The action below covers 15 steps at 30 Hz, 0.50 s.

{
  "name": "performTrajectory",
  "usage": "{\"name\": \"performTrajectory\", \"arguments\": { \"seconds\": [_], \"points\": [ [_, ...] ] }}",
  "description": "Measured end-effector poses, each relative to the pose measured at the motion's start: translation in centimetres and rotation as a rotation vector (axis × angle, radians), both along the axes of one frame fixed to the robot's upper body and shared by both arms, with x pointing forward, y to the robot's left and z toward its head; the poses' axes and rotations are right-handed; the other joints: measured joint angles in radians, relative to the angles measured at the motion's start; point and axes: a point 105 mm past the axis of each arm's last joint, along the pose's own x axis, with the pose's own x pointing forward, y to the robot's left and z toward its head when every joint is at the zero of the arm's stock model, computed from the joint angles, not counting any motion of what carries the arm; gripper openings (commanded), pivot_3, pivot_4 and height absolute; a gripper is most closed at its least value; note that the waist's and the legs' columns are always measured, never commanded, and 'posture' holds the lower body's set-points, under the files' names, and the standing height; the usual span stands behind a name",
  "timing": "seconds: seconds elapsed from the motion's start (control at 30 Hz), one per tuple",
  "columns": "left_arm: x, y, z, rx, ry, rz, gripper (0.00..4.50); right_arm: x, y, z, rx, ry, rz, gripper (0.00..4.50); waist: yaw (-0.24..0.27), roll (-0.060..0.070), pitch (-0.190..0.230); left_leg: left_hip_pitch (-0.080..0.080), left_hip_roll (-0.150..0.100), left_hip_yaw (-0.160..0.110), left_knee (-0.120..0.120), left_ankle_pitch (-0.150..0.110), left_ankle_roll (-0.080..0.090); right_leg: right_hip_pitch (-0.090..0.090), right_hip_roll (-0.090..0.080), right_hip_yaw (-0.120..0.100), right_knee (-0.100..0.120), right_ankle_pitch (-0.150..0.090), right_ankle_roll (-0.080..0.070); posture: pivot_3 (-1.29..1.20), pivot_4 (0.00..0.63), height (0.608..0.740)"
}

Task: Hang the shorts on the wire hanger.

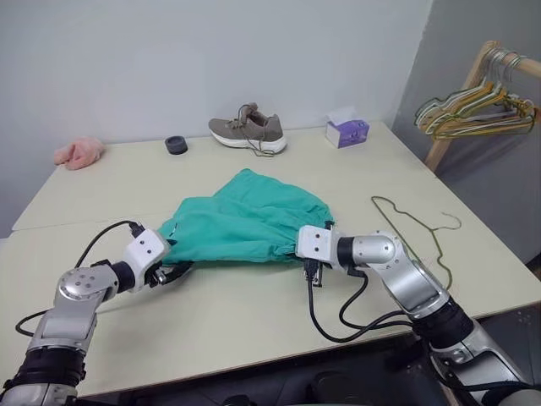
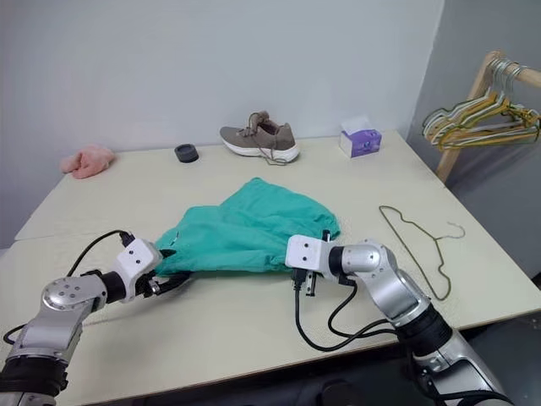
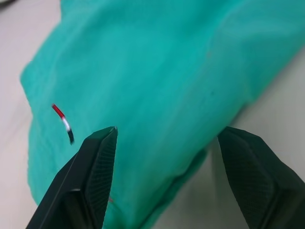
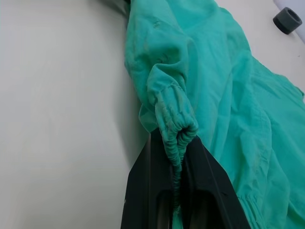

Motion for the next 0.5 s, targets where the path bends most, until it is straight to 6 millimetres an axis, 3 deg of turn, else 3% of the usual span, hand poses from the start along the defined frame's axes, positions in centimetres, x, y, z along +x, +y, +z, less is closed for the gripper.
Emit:
{"name": "performTrajectory", "arguments": {
  "seconds": [0.1,0.2,0.3,0.5],
  "points": [
    [-0.2,0.9,-0.8,0.035,0.012,0.027,3.49,0.0,-0.1,0.6,0.009,-0.005,-0.003,0.02,0.001,0.0,0.0,0.0,0.0,0.0,0.0,0.0,0.0,0.0,0.0,0.0,0.0,0.0,0.0,-0.25,0.0,0.74],
    [0.3,1.4,-0.8,0.104,-0.009,0.011,2.94,0.1,-0.4,1.4,0.025,-0.014,-0.003,0.0,0.002,0.0,0.0,0.0,0.0,0.0,0.0,0.0,0.0,0.0,0.0,0.0,0.0,0.0,0.0,-0.25,0.0,0.74],
    [0.4,2.4,-1.1,0.159,-0.018,0.02,1.99,0.1,-1.0,1.7,0.012,-0.019,-0.008,0.0,0.002,0.001,0.0,0.001,0.0,0.0,0.0,0.0,0.0,0.001,0.0,-0.001,0.001,0.0,0.0,-0.25,0.0,0.74],
    [0.5,2.3,-1.6,0.221,-0.02,-0.023,0.03,-0.4,-1.4,1.9,0.002,-0.004,0.025,0.0,0.0,0.001,-0.001,0.001,0.0,0.0,0.0,0.0,0.0,0.001,0.0,-0.001,0.001,0.0,0.0,-0.25,0.0,0.74]
  ]
}}
